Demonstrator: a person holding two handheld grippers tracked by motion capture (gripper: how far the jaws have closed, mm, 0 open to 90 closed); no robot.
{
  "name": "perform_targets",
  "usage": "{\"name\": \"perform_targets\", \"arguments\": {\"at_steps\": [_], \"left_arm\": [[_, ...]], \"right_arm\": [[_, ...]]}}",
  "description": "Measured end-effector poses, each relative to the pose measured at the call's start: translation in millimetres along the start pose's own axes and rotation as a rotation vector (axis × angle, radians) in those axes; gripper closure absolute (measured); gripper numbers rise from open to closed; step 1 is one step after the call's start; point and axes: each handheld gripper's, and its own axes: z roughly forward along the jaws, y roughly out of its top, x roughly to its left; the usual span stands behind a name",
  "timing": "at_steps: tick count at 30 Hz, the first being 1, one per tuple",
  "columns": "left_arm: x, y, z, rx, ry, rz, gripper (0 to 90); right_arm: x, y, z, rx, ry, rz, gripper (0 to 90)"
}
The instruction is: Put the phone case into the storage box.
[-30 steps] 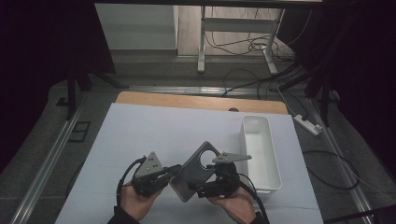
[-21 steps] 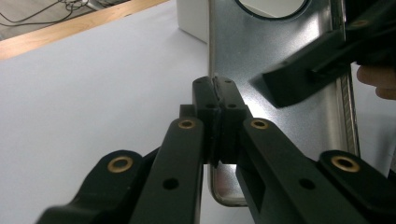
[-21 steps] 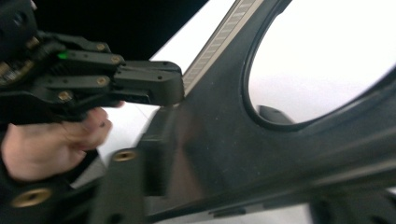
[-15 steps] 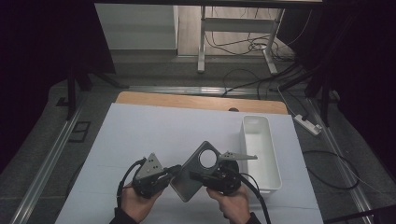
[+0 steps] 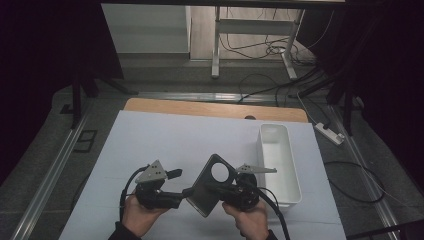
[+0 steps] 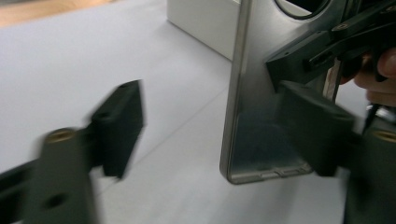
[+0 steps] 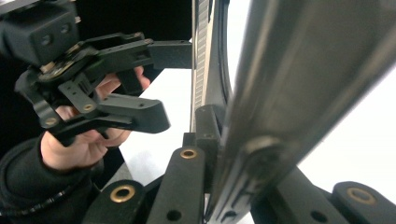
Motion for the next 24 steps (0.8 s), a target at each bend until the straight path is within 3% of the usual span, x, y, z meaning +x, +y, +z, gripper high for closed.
{"name": "perform_targets", "arguments": {"at_steps": [4,9,16,24], "left_arm": [[5.9,-4.1,-3.0,0.007,-0.065,-0.032,8.3],[7.4,-8.5,-2.9,0.014,-0.136,-0.035,0.5],[7.8,-14.0,0.4,-0.004,-0.215,-0.029,0.0],[0.6,-17.1,10.5,0.039,-0.283,0.004,0.0]], "right_arm": [[1.8,-0.2,-2.5,0.007,-0.009,-0.047,85.2],[3.1,-0.6,-4.9,0.024,-0.007,-0.102,85.2],[5.0,0.0,-8.3,0.046,0.025,-0.138,85.2],[9.8,2.2,-10.9,0.085,0.079,-0.209,85.2]]}}
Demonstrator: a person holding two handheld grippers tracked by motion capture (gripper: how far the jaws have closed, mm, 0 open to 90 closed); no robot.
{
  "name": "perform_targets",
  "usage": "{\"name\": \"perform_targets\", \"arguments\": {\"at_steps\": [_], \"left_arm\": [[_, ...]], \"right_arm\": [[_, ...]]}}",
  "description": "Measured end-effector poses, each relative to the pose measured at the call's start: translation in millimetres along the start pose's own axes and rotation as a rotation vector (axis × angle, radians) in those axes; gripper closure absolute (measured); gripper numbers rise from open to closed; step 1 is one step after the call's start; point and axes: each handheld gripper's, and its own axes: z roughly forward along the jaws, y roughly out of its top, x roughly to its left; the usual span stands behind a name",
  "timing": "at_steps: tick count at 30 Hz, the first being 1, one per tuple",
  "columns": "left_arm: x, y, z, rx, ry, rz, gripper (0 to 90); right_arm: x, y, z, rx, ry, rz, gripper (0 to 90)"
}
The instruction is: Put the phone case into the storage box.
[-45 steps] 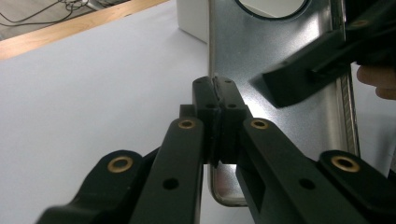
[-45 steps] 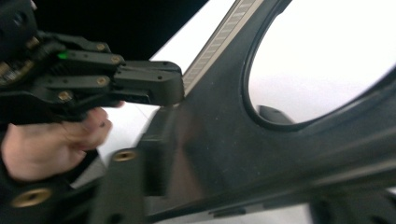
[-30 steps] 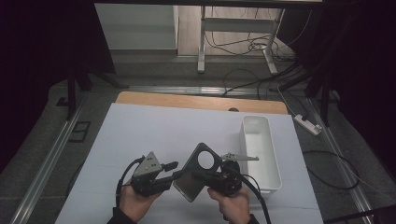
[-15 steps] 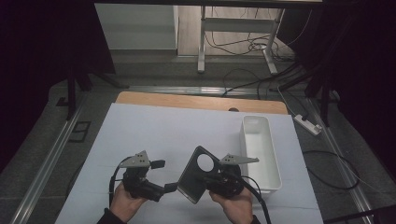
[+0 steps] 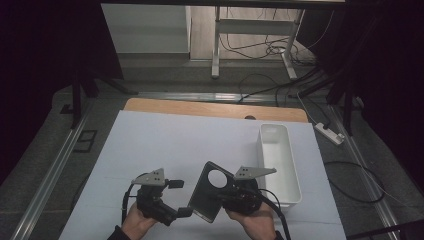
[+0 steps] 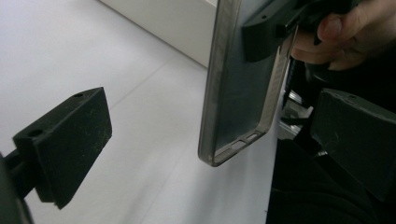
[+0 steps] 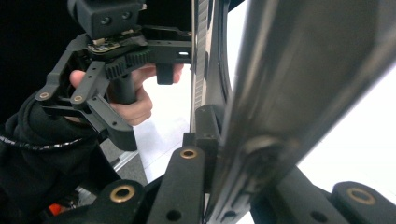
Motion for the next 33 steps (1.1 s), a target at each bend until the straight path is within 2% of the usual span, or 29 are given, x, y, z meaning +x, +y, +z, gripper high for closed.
{"name": "perform_targets", "arguments": {"at_steps": [6,11,14,16,18,19,21,22,23,24,26,28,29,30,33], "left_arm": [[-4.9,0.2,8.4,0.020,-0.044,0.008,0.0],[-10.9,1.2,17.3,0.059,-0.049,0.033,0.0],[-13.4,2.0,19.9,0.071,-0.067,0.046,0.0],[-14.7,2.3,20.4,0.075,-0.066,0.056,3.0],[-17.5,2.7,19.0,0.071,-0.096,0.077,11.0],[-17.9,2.6,18.5,0.066,-0.104,0.081,18.1],[-18.1,2.6,17.8,0.063,-0.117,0.081,30.5],[-18.3,2.3,16.5,0.062,-0.134,0.083,39.7],[-18.3,2.3,16.5,0.062,-0.134,0.083,45.4],[-17.6,2.3,16.1,0.065,-0.150,0.082,45.4],[-16.4,2.0,16.0,0.068,-0.178,0.078,61.3],[-15.8,1.8,16.1,0.069,-0.209,0.076,71.2],[-15.8,1.8,16.1,0.069,-0.209,0.076,75.2],[-15.4,1.9,16.2,0.066,-0.222,0.072,75.2],[-10.7,1.6,15.4,0.059,-0.311,0.057,81.8]], "right_arm": [[2.6,0.3,0.8,0.008,0.034,-0.023,85.3],[5.4,0.6,2.3,0.013,0.079,-0.044,85.3],[7.3,1.1,2.6,0.021,0.097,-0.057,85.2],[8.2,1.3,2.9,0.021,0.110,-0.066,85.2],[8.6,1.6,3.0,0.024,0.125,-0.072,85.3],[8.6,1.7,3.1,0.024,0.137,-0.073,85.3],[8.8,1.7,3.3,0.027,0.150,-0.074,85.3],[8.8,1.6,3.4,0.027,0.156,-0.076,85.3],[8.8,1.6,3.4,0.027,0.156,-0.076,85.3],[8.8,1.6,3.4,0.029,0.159,-0.078,85.3],[9.0,1.6,3.5,0.028,0.176,-0.079,85.3],[9.2,1.6,3.3,0.025,0.191,-0.077,85.3],[9.2,1.6,3.3,0.025,0.191,-0.077,85.3],[9.3,1.8,2.8,0.026,0.195,-0.078,85.2],[9.0,1.9,2.4,0.022,0.234,-0.075,85.1]]}}
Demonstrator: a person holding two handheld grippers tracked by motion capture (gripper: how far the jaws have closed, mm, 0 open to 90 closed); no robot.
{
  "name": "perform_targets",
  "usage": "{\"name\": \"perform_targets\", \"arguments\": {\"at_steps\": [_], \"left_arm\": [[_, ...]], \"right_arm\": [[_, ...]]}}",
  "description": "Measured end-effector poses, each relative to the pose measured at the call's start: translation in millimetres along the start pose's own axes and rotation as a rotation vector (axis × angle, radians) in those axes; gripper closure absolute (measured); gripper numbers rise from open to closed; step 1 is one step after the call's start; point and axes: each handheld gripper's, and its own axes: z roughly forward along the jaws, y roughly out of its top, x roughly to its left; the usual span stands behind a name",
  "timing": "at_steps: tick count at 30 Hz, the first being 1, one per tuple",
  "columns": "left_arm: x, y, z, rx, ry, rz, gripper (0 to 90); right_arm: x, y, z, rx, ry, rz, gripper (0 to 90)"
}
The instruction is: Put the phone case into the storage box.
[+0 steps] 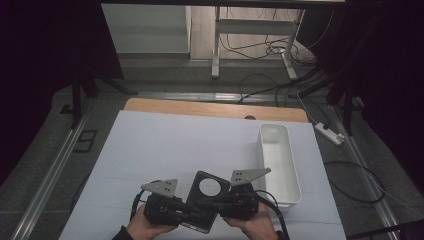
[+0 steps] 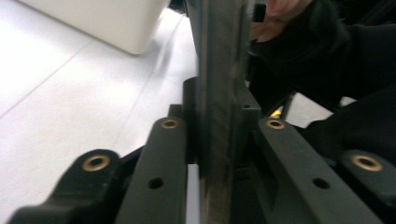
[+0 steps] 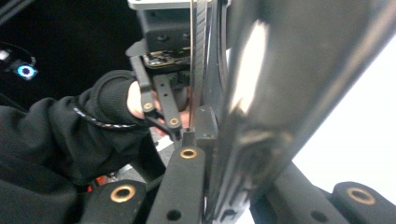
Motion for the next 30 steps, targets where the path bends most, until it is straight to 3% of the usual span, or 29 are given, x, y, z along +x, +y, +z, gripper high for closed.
{"name": "perform_targets", "arguments": {"at_steps": [5,8,12,13,14,17,20,25,30], "left_arm": [[-1.2,1.3,-1.7,-0.007,-0.015,0.008,85.2],[-2.6,2.1,-2.1,-0.003,0.013,0.013,85.4],[-4.3,2.3,-6.0,-0.005,0.092,0.013,85.4],[-4.8,2.5,-7.9,0.001,0.133,0.011,85.4],[-4.8,2.5,-7.9,0.001,0.133,0.011,85.3],[-6.0,1.8,-9.1,0.008,0.196,0.005,85.3],[-8.1,1.6,-7.8,0.021,0.251,0.004,85.2],[-11.1,1.4,-6.6,0.036,0.331,-0.001,85.1],[-13.8,1.2,-5.6,0.054,0.410,-0.012,85.1]], "right_arm": [[0.3,0.7,-0.7,-0.011,0.036,-0.010,84.8],[1.1,0.9,-0.9,-0.018,0.029,-0.021,81.8],[3.3,2.6,-1.6,-0.002,-0.078,-0.038,67.6],[3.6,3.1,-2.3,0.000,-0.101,-0.042,62.7],[3.6,3.1,-2.3,0.000,-0.101,-0.042,62.7],[5.7,5.2,-6.0,-0.001,-0.215,-0.064,48.9],[5.6,6.5,-9.5,-0.002,-0.295,-0.091,36.6],[3.5,8.2,-16.4,-0.010,-0.364,-0.090,18.3],[3.6,10.7,-21.8,-0.021,-0.417,-0.089,5.7]]}}
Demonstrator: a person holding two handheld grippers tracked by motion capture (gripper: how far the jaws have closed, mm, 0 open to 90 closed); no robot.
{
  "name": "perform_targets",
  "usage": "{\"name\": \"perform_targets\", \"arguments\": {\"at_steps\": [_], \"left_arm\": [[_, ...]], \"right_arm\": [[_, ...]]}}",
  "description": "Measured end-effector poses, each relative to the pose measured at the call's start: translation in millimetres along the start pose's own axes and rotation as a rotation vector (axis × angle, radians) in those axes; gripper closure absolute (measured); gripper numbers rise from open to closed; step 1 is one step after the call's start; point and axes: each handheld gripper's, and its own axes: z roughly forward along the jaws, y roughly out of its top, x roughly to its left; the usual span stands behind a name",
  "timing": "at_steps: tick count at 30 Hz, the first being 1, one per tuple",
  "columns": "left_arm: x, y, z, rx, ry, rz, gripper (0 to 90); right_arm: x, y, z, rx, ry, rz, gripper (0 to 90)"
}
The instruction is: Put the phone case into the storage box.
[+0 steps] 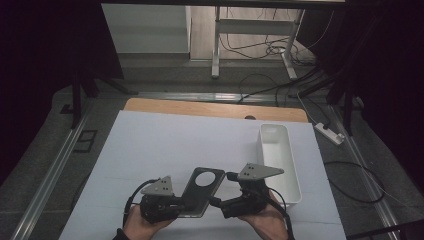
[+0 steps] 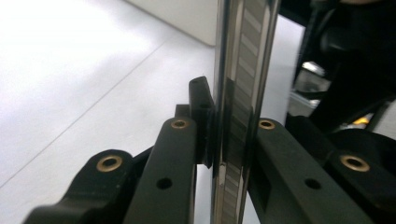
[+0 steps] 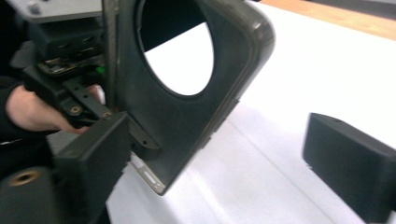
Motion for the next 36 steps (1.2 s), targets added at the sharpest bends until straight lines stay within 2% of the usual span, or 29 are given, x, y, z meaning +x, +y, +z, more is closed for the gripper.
{"name": "perform_targets", "arguments": {"at_steps": [1,2,4,8,10,13,14,16,24,27,32,36], "left_arm": [[-0.6,-0.1,0.1,0.003,0.014,-0.003,85.1],[-0.6,-0.1,0.1,0.003,0.014,-0.003,85.1],[-1.7,-0.3,1.5,0.017,0.043,-0.004,85.1],[-2.9,-0.8,3.9,0.035,0.087,-0.007,85.1],[-3.1,-0.8,4.1,0.039,0.098,-0.008,85.1],[-4.2,-0.9,4.9,0.051,0.138,-0.008,85.1],[-4.1,-1.0,5.1,0.053,0.141,-0.010,85.1],[-4.2,-1.1,5.8,0.054,0.135,-0.012,85.1],[-5.0,-1.2,8.2,0.062,0.104,-0.005,85.1],[-5.2,-0.9,8.2,0.060,0.088,-0.003,85.1],[-5.5,-0.8,8.8,0.057,0.070,-0.005,85.1],[-5.9,-0.4,10.1,0.060,0.049,-0.004,85.1]], "right_arm": [[0.1,0.8,-1.0,-0.001,-0.022,-0.003,4.8],[0.1,0.8,-1.0,-0.001,-0.022,-0.003,4.8],[0.9,2.0,-2.9,0.001,-0.077,-0.023,0.4],[-0.8,3.3,-6.3,-0.020,-0.100,-0.021,0.0],[-1.6,3.6,-7.5,-0.017,-0.114,-0.022,0.0],[-2.9,3.6,-7.9,-0.010,-0.138,-0.013,0.0],[-2.9,3.6,-7.9,-0.010,-0.138,-0.013,0.0],[-2.4,3.7,-7.4,0.005,-0.171,-0.016,0.0],[-0.8,6.3,-10.1,-0.003,-0.181,-0.016,0.0],[0.8,7.9,-13.7,-0.018,-0.200,-0.030,7.8],[1.9,9.6,-21.4,-0.058,-0.197,-0.039,36.8],[3.4,9.6,-24.2,-0.081,-0.188,-0.054,54.5]]}}
